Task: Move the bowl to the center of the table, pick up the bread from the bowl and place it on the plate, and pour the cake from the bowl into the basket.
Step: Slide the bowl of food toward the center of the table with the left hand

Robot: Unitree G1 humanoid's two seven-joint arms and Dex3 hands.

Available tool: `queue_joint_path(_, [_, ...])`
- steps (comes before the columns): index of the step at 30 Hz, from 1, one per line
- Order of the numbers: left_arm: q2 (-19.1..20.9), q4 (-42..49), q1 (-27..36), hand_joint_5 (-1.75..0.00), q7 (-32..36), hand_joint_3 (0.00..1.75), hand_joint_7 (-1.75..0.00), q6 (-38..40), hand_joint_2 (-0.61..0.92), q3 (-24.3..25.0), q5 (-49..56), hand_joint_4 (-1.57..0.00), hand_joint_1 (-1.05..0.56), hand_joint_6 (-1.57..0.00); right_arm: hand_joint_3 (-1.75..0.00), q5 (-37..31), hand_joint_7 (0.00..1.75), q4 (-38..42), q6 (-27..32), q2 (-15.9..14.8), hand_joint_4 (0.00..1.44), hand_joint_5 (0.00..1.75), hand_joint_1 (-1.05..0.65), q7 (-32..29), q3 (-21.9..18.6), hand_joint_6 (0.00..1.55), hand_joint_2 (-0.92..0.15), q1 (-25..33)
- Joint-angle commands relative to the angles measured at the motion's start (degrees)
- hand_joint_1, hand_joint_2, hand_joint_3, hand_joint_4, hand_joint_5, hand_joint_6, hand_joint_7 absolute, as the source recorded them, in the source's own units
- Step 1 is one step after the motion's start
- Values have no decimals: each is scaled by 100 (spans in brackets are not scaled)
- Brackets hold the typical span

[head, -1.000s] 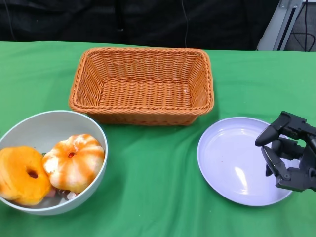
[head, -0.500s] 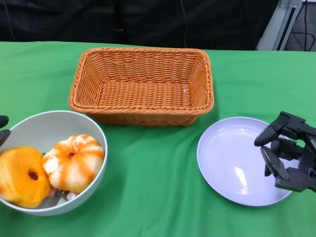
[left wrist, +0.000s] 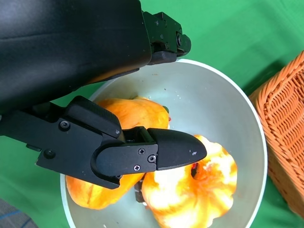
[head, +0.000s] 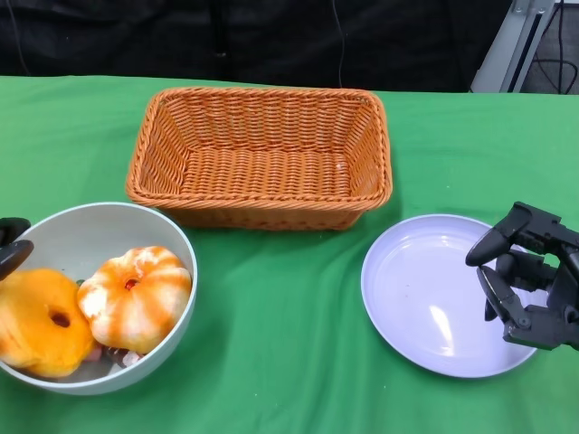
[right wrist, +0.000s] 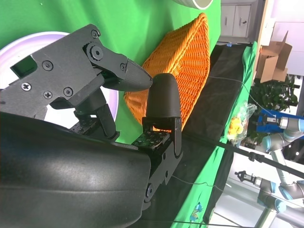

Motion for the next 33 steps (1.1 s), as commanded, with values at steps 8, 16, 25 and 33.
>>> queue_joint_path(8, [155, -477, 254, -1, -205, 58, -1, 135, 92, -65, -96, -14, -85, -8, -97, 46, 142, -44, -6, 3, 75, 172, -13, -43, -40, 63, -58, 18])
queue_joint_path(16, [147, -810, 375, -2, -292, 59, -1, 209, 92, -38, -161, -16, -86, -11, -96, 47, 141, -60, 14, 4, 77, 170, -12, -48, -45, 63, -59, 17])
queue_joint_path(25, [149, -1229, 432, -1, -194, 59, 0, 745, 92, -48, -255, -15, -83, -7, -98, 13, 142, -47, -35, -2, 77, 171, -14, -51, -38, 63, -58, 13])
queue_joint_path(33, [116, -1584, 495, -3, 27, 62, 0, 1059, 92, -113, -178, -20, -79, -8, -95, -9, 141, -57, -35, 4, 77, 170, -15, -57, -19, 63, -58, 14])
